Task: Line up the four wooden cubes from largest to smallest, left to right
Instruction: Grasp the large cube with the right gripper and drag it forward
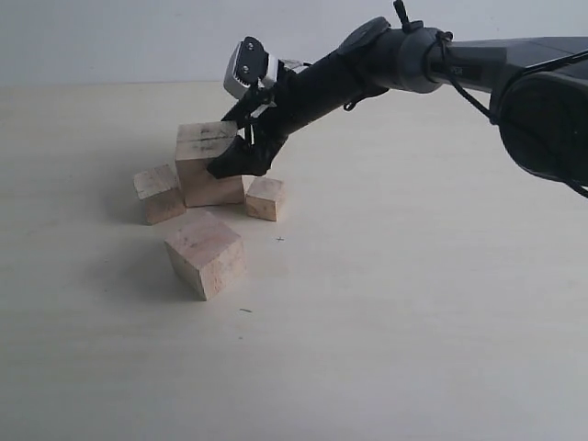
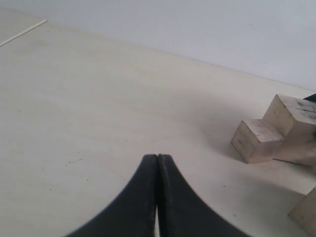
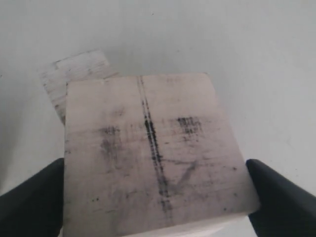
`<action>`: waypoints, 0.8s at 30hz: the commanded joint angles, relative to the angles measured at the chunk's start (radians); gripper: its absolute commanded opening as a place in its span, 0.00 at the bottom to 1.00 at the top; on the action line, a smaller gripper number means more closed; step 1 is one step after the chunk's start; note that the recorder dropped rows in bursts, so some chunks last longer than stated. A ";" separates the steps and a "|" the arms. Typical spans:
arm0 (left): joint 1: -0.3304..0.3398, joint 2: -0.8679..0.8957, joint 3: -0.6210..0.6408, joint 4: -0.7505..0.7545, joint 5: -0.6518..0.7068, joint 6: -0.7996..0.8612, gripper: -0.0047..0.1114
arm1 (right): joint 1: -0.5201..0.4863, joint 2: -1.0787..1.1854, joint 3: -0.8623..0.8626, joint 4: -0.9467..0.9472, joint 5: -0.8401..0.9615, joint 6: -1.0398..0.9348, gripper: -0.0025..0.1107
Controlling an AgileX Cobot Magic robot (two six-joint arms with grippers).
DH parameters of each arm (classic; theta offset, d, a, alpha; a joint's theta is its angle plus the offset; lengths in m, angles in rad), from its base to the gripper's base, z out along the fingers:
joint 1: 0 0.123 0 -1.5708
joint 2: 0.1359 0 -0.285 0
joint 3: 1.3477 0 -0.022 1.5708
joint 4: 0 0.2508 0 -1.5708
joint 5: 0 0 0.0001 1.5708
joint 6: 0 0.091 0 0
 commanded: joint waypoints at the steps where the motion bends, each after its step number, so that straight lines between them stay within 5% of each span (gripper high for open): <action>1: 0.001 -0.006 0.000 -0.002 -0.003 0.003 0.04 | 0.002 -0.013 0.000 -0.078 0.153 0.021 0.02; 24: 0.001 -0.006 0.000 -0.002 -0.003 0.003 0.04 | 0.065 -0.075 0.000 -0.227 0.254 0.357 0.02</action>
